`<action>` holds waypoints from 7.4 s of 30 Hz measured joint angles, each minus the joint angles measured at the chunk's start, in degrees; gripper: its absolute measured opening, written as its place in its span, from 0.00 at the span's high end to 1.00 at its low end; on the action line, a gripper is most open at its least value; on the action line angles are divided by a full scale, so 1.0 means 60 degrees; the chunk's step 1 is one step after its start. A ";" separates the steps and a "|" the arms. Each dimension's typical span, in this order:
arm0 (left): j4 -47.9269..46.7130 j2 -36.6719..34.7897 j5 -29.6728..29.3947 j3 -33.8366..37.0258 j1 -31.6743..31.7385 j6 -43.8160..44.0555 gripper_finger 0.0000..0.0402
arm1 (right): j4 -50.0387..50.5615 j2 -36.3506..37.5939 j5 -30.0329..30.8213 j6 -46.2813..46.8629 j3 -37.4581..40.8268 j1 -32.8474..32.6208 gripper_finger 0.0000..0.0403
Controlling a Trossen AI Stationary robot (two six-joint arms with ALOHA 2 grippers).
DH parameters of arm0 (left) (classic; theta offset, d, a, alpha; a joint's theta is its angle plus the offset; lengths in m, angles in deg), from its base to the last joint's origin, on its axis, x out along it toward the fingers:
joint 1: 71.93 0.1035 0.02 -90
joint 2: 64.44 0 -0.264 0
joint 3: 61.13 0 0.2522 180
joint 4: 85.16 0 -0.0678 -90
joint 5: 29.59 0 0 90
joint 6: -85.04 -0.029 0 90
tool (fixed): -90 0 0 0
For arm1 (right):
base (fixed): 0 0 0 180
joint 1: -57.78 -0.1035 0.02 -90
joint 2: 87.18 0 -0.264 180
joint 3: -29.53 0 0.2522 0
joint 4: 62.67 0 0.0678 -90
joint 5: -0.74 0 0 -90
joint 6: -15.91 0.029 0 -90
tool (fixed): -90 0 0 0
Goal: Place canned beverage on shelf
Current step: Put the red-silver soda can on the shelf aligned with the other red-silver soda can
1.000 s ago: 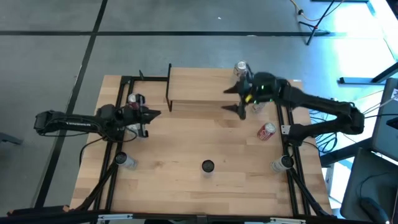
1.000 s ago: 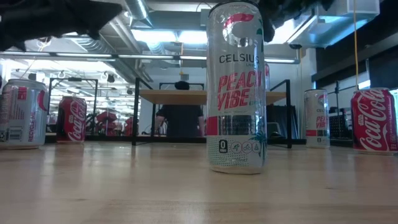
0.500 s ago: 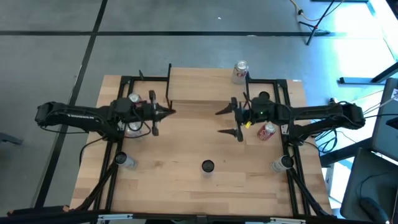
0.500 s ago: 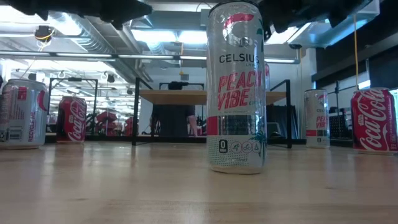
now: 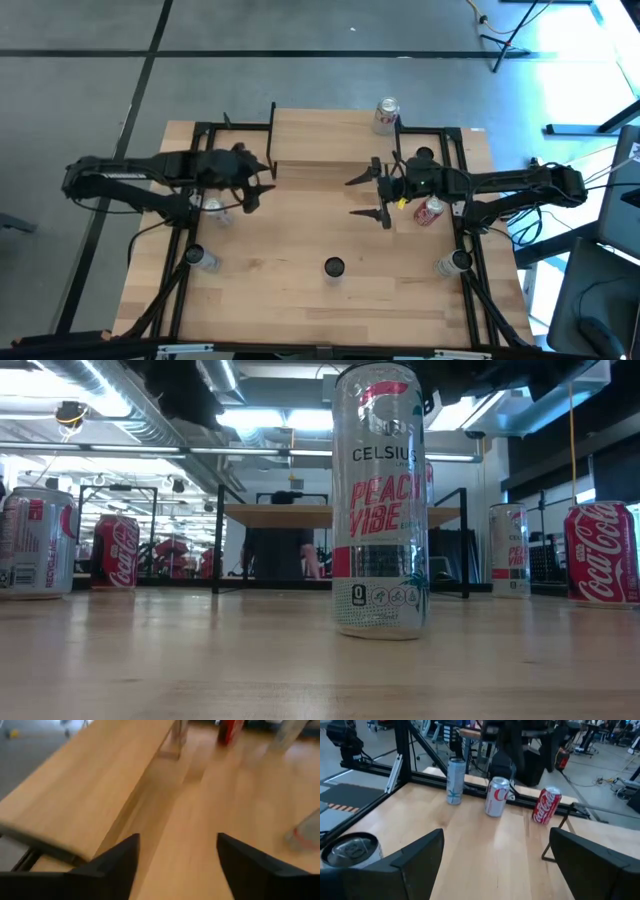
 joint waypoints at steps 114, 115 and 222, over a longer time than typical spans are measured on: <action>-0.5141 0.2052 0.2368 0.2132 -0.1240 1.0881 0.28 | 0.0517 0.0004 0.0006 -0.0721 -0.0002 0.0003 0.13; -0.4923 0.2092 0.2444 0.2267 -0.1193 1.0757 0.28 | 0.0515 0.0004 0.0006 -0.0721 -0.0003 0.0003 0.13; 1.3388 0.5130 -0.0417 0.2711 -0.2539 -0.2350 0.31 | -0.3963 -0.2641 -0.1371 0.1054 0.0009 -0.0005 0.13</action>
